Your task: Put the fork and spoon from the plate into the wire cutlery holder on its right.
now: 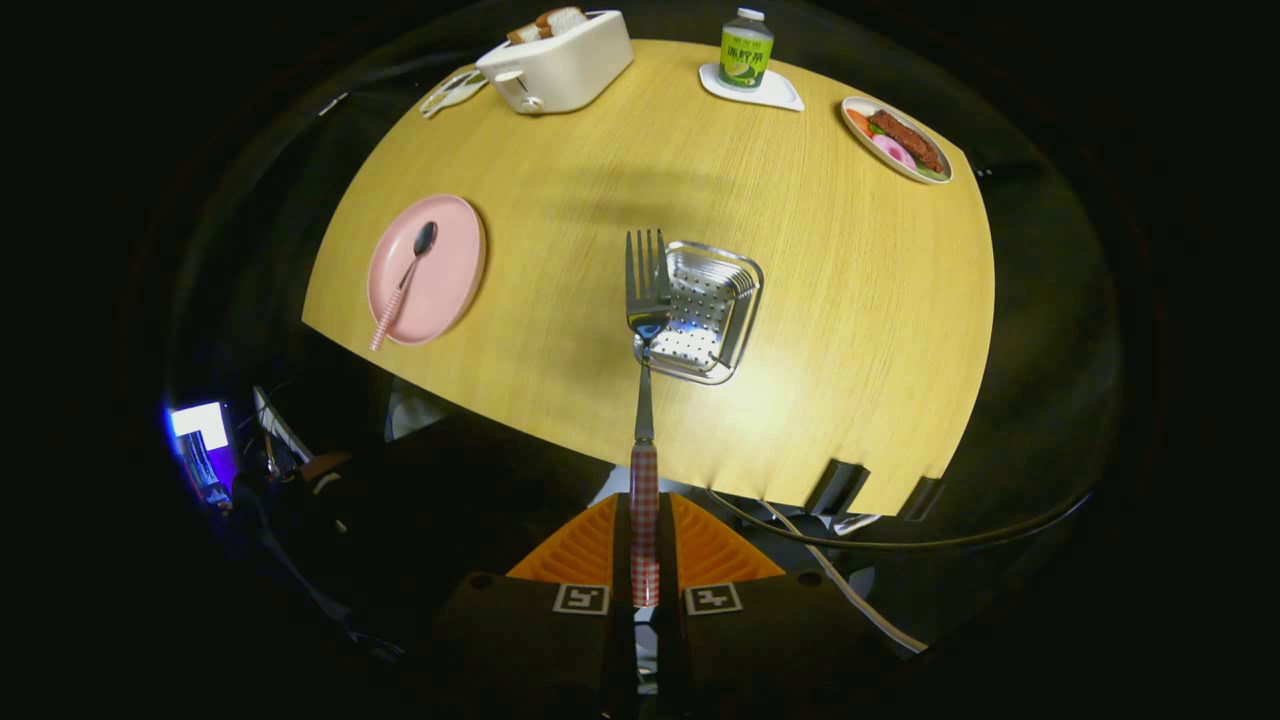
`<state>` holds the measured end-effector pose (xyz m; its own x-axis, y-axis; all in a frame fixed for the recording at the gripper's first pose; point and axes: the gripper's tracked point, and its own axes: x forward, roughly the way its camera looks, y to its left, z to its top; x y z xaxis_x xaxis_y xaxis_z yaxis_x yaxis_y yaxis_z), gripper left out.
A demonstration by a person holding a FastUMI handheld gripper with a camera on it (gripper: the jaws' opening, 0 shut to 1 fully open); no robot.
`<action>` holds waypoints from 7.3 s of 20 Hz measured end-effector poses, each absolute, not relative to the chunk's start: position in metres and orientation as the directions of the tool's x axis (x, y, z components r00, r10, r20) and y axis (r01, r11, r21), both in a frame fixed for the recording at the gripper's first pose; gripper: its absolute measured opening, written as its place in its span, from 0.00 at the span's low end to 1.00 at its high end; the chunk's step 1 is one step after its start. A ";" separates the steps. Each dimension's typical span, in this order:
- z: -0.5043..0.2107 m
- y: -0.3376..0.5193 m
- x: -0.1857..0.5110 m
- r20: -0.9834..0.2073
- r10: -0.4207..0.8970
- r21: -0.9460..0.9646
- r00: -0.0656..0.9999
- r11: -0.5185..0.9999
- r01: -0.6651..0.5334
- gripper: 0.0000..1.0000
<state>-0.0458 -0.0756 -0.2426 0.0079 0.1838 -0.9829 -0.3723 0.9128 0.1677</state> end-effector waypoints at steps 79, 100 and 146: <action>-0.298 0.314 -0.024 -0.830 0.555 0.546 0.062 0.829 -0.121 0.09; -0.199 -0.108 -0.032 -0.940 0.154 0.269 -0.303 0.882 -0.387 0.09; -0.128 -0.063 0.013 -0.619 0.239 0.151 0.748 0.971 -0.186 1.00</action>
